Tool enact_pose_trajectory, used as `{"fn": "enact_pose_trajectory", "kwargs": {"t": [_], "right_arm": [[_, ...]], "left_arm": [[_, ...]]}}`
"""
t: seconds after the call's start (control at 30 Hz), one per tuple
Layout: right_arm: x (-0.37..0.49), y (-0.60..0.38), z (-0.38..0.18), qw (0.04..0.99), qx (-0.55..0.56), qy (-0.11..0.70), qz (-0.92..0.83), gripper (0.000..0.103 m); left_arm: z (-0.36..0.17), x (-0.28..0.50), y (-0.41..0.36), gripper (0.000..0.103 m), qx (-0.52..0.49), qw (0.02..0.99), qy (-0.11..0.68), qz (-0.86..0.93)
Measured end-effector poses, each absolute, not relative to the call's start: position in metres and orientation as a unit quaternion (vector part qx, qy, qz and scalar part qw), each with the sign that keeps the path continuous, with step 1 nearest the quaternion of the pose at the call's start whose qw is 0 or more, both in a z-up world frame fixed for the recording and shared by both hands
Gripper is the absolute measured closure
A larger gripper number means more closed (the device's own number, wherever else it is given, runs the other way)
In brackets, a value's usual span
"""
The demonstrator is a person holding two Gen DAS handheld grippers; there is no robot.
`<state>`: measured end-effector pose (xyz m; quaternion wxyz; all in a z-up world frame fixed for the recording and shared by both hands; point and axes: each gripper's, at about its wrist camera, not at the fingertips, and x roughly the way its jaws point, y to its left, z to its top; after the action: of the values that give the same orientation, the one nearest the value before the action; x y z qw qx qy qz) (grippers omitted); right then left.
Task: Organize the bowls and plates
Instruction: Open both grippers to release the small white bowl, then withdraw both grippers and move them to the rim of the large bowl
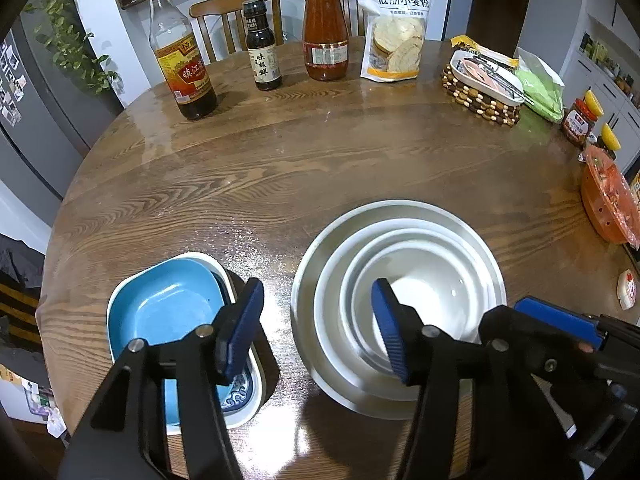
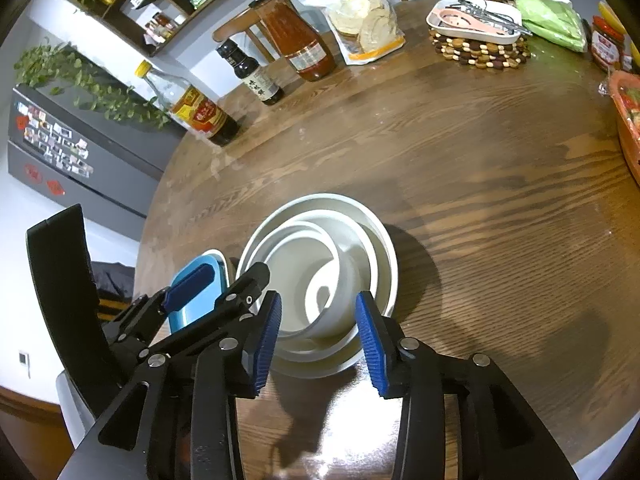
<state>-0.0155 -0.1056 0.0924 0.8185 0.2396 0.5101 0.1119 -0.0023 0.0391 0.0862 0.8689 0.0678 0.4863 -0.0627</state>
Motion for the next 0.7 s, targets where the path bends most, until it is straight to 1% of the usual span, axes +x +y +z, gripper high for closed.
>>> {"fn": "enact_pose_trajectory", "kwargs": {"t": [0.17,0.37,0.43,0.5,0.7], "right_arm": [[-0.015,-0.105,0.093,0.818,0.239,0.511,0.113,0.060],[-0.016,-0.105,0.094,0.819,0.236,0.511,0.114,0.057],[-0.016,-0.105,0.094,0.820,0.235,0.510,0.110,0.054],[-0.017,-0.106,0.094,0.822,0.236,0.508,0.107,0.051],[-0.019,-0.112,0.093,0.817,0.256,0.504,0.119,0.049]], "left_arm": [[0.088,-0.002,0.040,0.046,0.070,0.869,0.485,-0.061],[0.089,-0.003,0.043,0.041,0.069,0.870,0.485,-0.059],[0.090,-0.003,0.044,0.038,0.067,0.870,0.485,-0.057],[0.091,-0.002,0.047,0.031,0.061,0.871,0.484,-0.056],[0.094,0.000,0.054,0.021,0.041,0.868,0.490,-0.066]]}}
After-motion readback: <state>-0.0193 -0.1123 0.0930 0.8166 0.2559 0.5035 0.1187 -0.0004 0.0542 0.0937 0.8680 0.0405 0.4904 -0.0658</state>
